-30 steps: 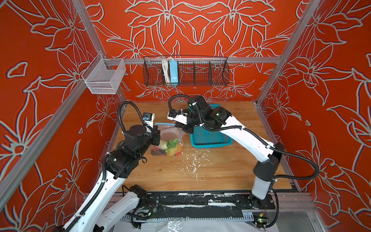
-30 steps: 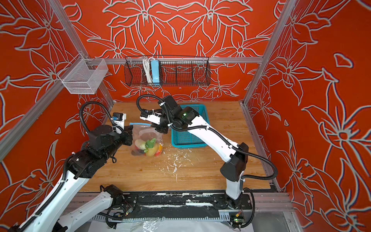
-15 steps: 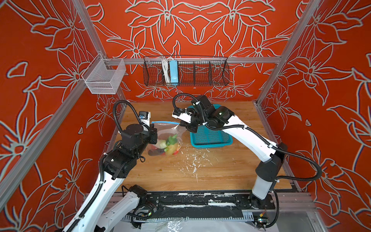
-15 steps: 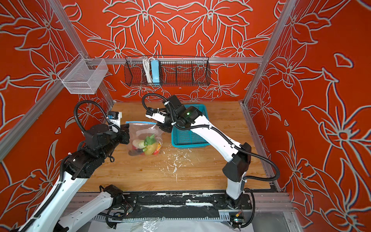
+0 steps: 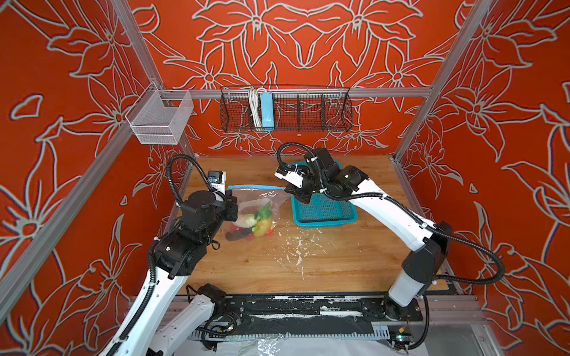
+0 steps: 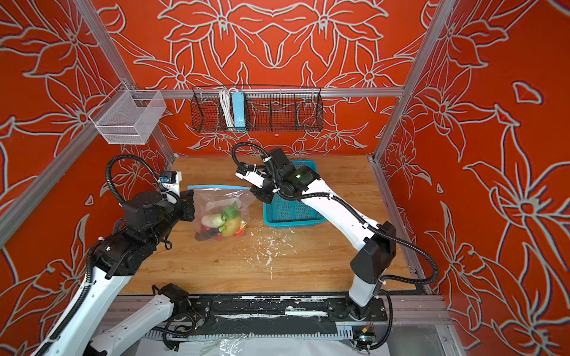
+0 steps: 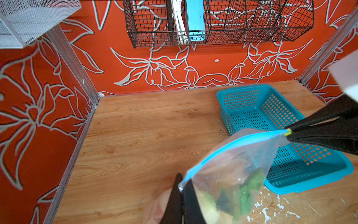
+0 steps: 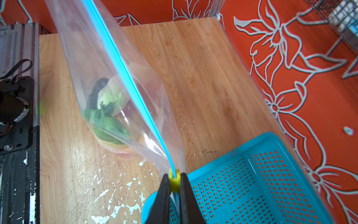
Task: Place the food in the zip-top bag and seal the zipper
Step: 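Pull the slider to the zipper end while right gripper holds the bag corner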
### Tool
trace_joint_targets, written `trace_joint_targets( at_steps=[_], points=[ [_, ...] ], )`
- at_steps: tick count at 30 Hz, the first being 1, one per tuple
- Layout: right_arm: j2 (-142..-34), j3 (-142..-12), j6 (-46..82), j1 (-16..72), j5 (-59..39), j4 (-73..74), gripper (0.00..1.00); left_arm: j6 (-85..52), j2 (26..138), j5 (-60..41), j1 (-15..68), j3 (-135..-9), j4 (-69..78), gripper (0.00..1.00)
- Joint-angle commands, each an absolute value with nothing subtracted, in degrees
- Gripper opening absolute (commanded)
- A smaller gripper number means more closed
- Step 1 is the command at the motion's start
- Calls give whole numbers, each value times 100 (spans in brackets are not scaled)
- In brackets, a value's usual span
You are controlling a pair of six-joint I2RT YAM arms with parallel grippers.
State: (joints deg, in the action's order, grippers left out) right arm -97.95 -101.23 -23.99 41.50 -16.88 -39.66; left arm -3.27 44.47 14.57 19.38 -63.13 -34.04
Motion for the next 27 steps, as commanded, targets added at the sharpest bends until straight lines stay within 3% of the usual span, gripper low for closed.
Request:
trace_joint_targets(
  at_steps=[1,27],
  points=[
    [-9617,-9936,-2201,3933,-1433,-4083,0,-386,4298,1932,1802,-6486,-3289,0],
    [-8927,-9139,-1621,3657,-1873,-3314,0,-544,4063,1890,1736,-6381,-3340,0]
  ],
)
